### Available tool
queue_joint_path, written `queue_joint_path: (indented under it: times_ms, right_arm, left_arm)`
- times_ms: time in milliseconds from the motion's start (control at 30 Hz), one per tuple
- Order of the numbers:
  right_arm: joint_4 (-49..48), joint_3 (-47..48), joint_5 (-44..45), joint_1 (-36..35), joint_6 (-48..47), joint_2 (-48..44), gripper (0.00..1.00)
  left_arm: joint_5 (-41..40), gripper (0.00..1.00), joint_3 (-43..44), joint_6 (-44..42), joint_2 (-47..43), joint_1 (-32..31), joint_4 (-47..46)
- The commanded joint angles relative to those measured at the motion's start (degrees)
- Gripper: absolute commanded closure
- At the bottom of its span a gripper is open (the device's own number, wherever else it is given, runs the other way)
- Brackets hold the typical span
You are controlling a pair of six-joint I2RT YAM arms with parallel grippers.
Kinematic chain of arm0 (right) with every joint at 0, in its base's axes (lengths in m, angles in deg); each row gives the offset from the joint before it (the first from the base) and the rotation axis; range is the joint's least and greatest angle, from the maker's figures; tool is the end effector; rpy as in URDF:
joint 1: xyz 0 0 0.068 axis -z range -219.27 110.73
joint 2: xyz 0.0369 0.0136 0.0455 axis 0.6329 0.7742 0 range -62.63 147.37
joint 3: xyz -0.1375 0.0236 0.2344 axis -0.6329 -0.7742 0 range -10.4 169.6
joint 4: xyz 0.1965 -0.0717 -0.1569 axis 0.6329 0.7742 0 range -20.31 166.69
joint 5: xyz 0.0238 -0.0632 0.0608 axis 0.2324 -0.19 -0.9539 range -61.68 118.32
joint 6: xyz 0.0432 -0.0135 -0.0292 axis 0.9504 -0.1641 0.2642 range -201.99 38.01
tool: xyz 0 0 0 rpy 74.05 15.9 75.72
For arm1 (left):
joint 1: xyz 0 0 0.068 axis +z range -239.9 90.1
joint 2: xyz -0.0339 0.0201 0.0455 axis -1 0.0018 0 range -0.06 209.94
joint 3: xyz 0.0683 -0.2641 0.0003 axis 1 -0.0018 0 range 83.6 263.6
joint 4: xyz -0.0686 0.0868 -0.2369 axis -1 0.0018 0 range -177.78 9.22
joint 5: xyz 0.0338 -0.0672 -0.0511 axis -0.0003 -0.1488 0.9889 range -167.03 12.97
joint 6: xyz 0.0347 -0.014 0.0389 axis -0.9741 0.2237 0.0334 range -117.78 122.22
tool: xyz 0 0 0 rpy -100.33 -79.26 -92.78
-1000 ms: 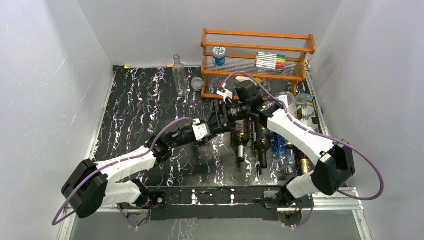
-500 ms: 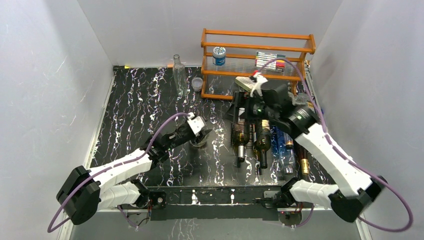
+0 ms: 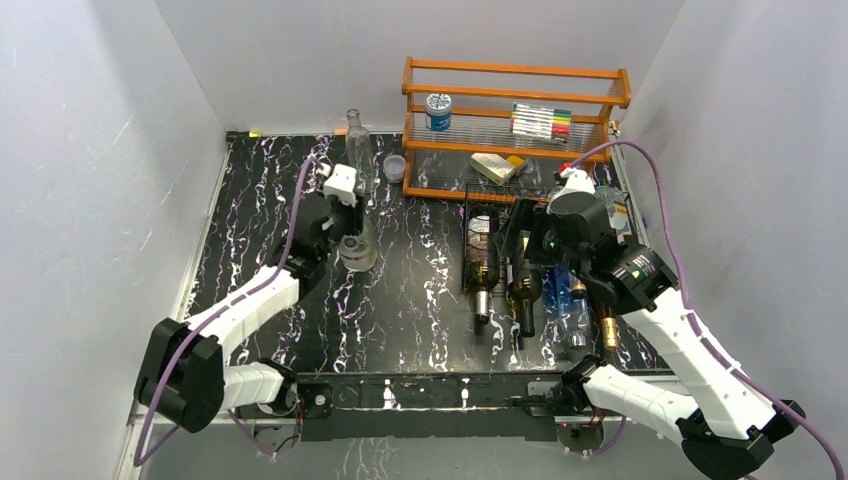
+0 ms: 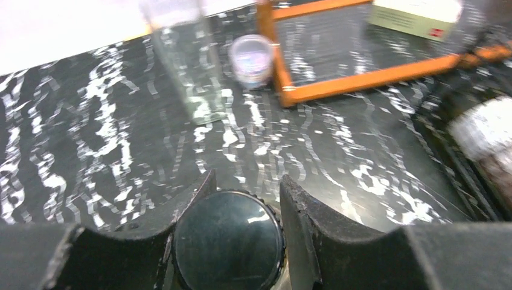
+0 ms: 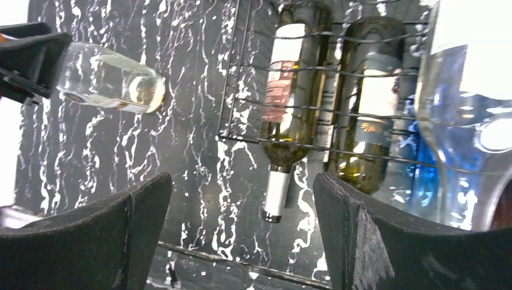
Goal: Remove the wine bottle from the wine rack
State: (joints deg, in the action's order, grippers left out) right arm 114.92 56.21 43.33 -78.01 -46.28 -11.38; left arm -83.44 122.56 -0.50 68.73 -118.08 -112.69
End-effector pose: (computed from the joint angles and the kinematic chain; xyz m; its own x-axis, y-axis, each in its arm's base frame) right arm 0.1375 0.0987 0.3882 -0.5659 0.2687 -0.7795 -0.1220 0.9077 0.4015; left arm 0.2451 -0.1268 0.2804 -0.0578 0.0847 -0.9947 0.3745 0.9255 0.0570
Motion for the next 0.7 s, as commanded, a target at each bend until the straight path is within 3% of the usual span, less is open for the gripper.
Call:
queue_joint_path:
  times_ms: [0, 333, 667]
  right_arm:
    - [0.8, 7.3, 7.7, 0.0, -3.1, 0.1, 0.02]
    - [-3.0, 4.2, 1.6, 0.0, -11.7, -6.0, 0.02]
    - [-0.7, 4.5, 2.7, 0.0, -11.2, -6.7, 0.02]
  left_arm:
    - [-6.7, 1.0, 8.2, 2.5, 1.6, 5.6, -4.1]
    - [-6.5, 1.0, 21.5, 5.8, 18.8, 18.7, -9.6]
    - [-2.8, 1.0, 36.9, 5.4, 33.9, 21.3, -10.7]
